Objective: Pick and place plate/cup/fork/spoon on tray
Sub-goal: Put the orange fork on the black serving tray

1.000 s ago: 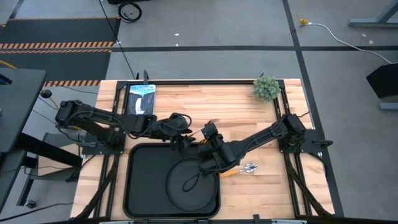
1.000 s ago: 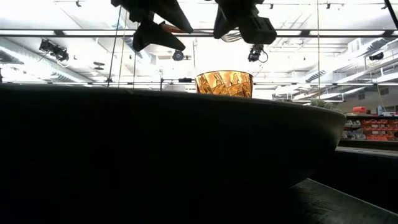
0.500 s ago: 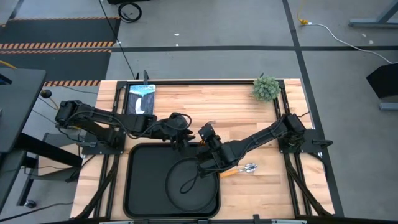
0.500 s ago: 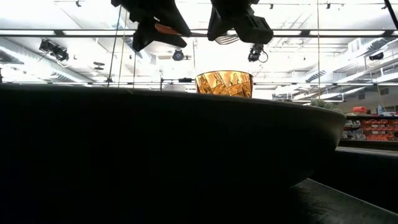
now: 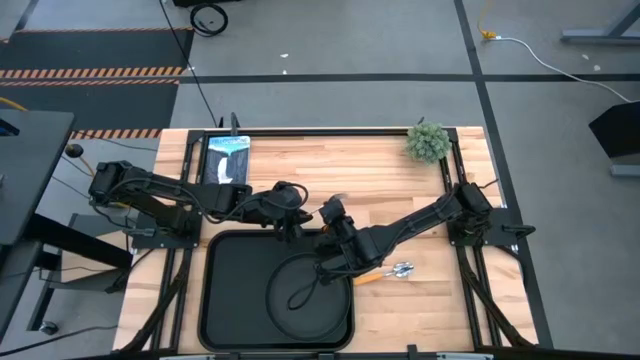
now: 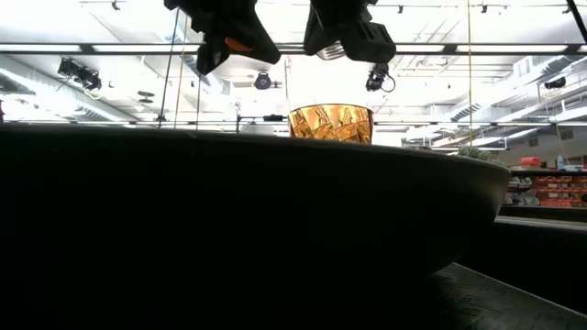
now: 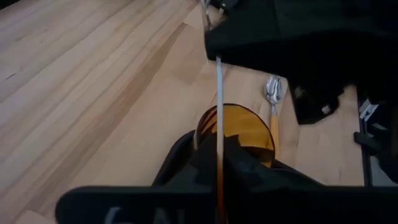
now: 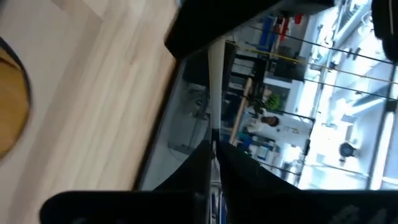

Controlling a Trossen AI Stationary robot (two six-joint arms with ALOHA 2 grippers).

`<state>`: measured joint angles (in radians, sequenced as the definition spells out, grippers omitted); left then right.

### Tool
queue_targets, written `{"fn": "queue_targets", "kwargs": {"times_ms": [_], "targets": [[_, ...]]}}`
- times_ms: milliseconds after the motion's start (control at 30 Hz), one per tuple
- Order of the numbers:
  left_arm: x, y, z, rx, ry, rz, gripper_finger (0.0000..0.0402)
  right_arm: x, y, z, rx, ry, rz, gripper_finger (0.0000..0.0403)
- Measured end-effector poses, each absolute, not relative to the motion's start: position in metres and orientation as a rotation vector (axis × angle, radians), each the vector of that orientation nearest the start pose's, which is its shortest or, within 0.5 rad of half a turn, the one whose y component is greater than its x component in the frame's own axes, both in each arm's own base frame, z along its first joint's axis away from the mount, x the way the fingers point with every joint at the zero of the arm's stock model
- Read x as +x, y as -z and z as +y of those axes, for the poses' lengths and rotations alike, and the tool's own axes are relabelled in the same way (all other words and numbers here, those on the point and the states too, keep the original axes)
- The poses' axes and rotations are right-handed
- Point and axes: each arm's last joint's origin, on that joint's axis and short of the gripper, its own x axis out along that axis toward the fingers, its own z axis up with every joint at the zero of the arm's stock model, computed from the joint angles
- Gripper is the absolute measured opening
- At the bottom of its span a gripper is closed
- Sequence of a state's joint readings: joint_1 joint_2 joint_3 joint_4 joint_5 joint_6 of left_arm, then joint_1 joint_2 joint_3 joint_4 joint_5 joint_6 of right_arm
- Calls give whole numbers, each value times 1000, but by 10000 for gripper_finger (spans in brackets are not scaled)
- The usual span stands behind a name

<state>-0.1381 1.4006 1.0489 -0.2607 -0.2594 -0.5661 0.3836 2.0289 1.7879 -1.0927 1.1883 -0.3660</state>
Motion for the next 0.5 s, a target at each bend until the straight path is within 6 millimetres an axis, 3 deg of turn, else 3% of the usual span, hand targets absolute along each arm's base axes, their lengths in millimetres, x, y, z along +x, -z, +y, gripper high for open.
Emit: {"fn": "queue_targets", "kwargs": {"times_ms": [500], "targets": [[300, -278, -35, -379, -287, 583, 8, 382, -263, 143, -1199, 509, 1054, 176]]}}
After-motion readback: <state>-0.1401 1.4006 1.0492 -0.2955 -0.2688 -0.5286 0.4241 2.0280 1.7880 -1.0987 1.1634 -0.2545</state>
